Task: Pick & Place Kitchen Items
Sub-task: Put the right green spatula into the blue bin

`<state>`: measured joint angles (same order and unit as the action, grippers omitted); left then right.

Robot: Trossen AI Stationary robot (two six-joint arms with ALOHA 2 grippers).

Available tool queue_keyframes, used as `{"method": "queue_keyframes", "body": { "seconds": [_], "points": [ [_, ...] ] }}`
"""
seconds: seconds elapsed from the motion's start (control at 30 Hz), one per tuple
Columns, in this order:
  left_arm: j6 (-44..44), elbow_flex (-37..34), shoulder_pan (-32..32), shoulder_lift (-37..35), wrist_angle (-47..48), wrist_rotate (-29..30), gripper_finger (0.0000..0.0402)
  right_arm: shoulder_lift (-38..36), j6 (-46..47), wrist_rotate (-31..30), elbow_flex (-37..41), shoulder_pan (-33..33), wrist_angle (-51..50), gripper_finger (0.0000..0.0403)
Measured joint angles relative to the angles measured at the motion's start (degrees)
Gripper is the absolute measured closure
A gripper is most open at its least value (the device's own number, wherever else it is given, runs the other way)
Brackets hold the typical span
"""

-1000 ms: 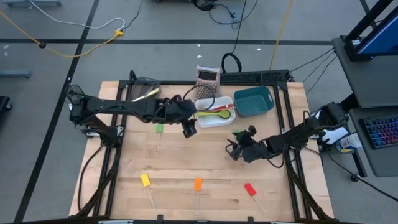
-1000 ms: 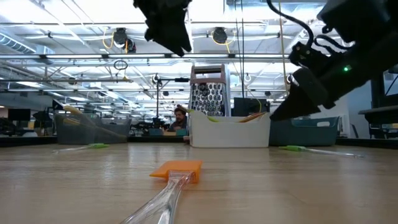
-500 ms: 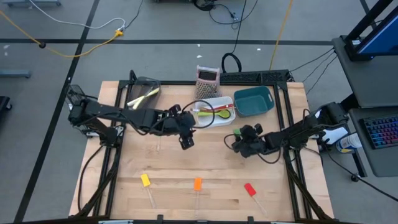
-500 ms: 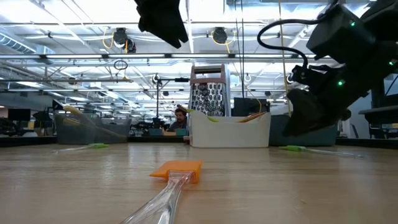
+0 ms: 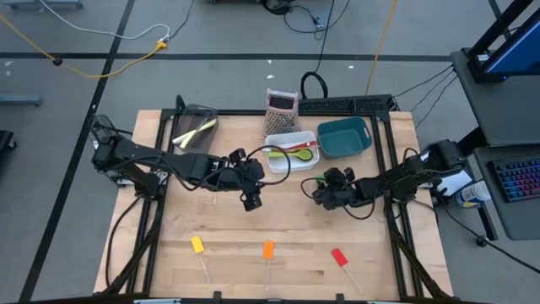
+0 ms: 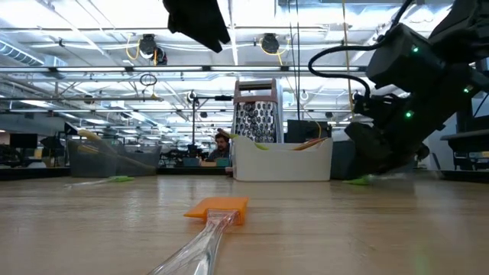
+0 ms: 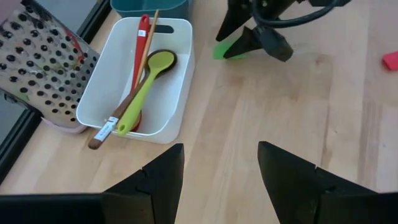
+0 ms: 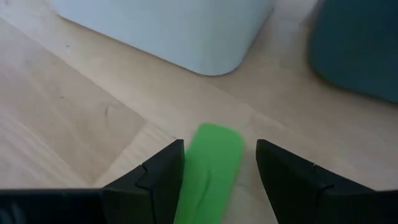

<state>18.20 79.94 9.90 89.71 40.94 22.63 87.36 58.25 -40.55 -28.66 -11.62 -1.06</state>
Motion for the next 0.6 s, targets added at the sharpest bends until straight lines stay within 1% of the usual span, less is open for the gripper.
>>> {"method": "queue_keyframes", "body": {
  "seconds": [0.3, 0.37, 0.47, 0.6],
  "points": [
    [0.24, 0.00, 0.38, 0.00, 0.00, 0.00, 0.0190, 0.74, 0.86, 1.63, -0.09, 0.04, -0.12, 0.0206],
    [0.37, 0.00, 0.38, 0.00, 0.01, 0.00, 0.0190, 0.72, -0.14, 2.66, -0.09, 0.04, -0.16, 0.0213],
    [0.36, 0.00, 0.38, 0.00, -0.01, 0.00, 0.0190, 0.69, -0.67, 3.38, -0.09, 0.04, -0.15, 0.0244],
    [0.36, -0.01, 0.38, 0.00, -0.01, 0.00, 0.0190, 0.69, -0.75, 3.98, -0.09, 0.02, -0.13, 0.0311]
  ]
}}
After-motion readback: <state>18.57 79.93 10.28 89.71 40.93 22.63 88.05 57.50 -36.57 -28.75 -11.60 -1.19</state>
